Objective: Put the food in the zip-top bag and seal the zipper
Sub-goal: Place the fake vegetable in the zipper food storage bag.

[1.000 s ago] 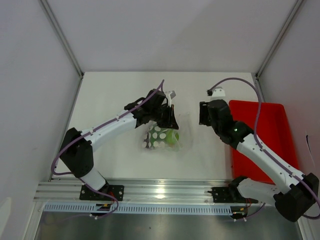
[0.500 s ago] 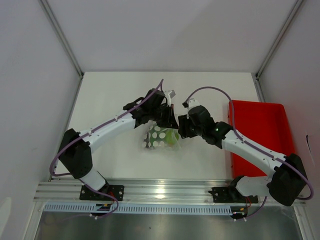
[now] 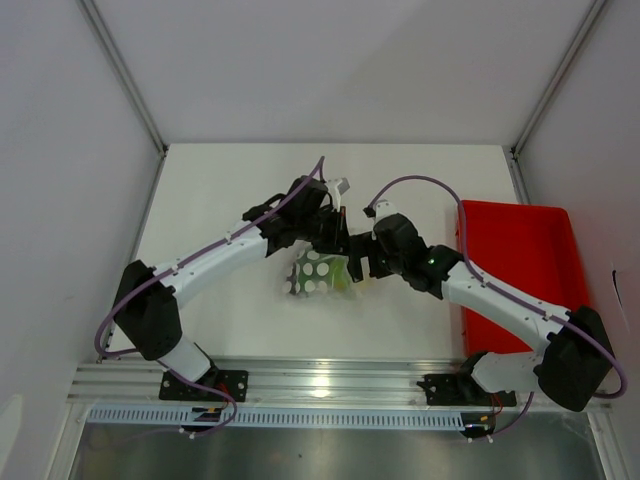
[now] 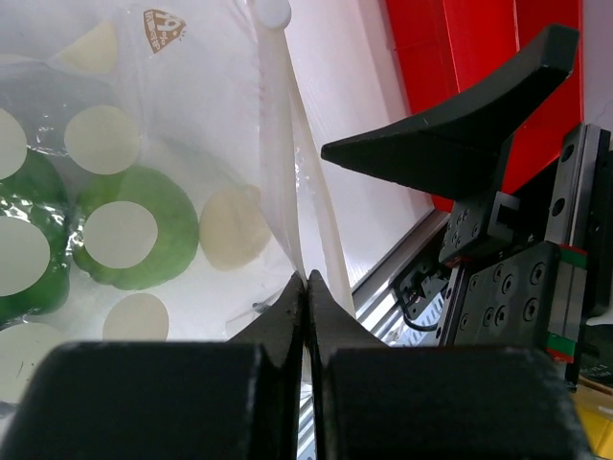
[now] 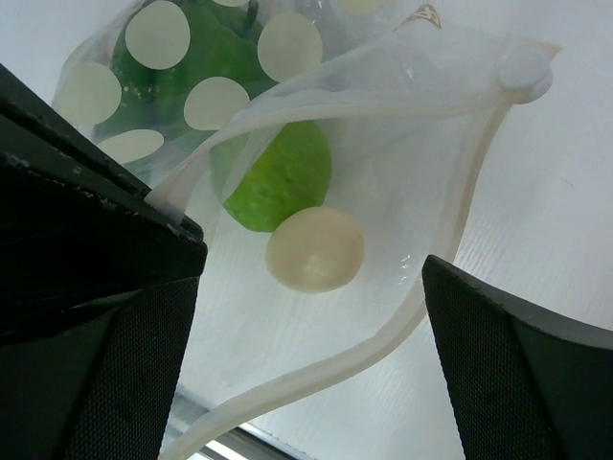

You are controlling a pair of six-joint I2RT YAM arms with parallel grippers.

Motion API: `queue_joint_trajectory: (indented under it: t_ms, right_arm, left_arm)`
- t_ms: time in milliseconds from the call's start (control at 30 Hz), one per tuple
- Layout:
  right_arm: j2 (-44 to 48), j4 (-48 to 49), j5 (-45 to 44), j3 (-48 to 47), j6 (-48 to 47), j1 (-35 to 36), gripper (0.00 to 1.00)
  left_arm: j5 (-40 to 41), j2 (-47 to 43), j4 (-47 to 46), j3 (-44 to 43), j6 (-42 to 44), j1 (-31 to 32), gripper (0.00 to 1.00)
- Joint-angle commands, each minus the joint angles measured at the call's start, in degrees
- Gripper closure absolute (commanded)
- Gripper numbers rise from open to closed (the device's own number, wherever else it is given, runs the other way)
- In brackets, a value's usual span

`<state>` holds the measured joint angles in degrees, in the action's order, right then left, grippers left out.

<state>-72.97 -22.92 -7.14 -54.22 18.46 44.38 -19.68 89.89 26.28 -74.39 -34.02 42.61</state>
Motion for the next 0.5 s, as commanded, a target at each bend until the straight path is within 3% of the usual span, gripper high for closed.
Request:
queue_joint_trajectory:
  t_ms: [0, 233, 467]
  right_arm:
    - [1.4, 0.9, -3.4, 0.0, 2.3, 1.0, 0.00]
    - [6.1, -8.8, -17.1, -4.4, 9.2, 3.1, 0.01]
    - [17.2, -12.4, -15.5, -1.4, 8.6, 0.1, 0.01]
  left_arm:
    - [-1.2, -2.1, -0.8, -1.5, 0.6, 0.4, 0.99]
    - [-0.4, -2.9, -0.8, -1.1, 0.8, 0.4, 0.99]
    - [-0.5, -3.2, 0.1, -2.3, 2.2, 1.5, 0.99]
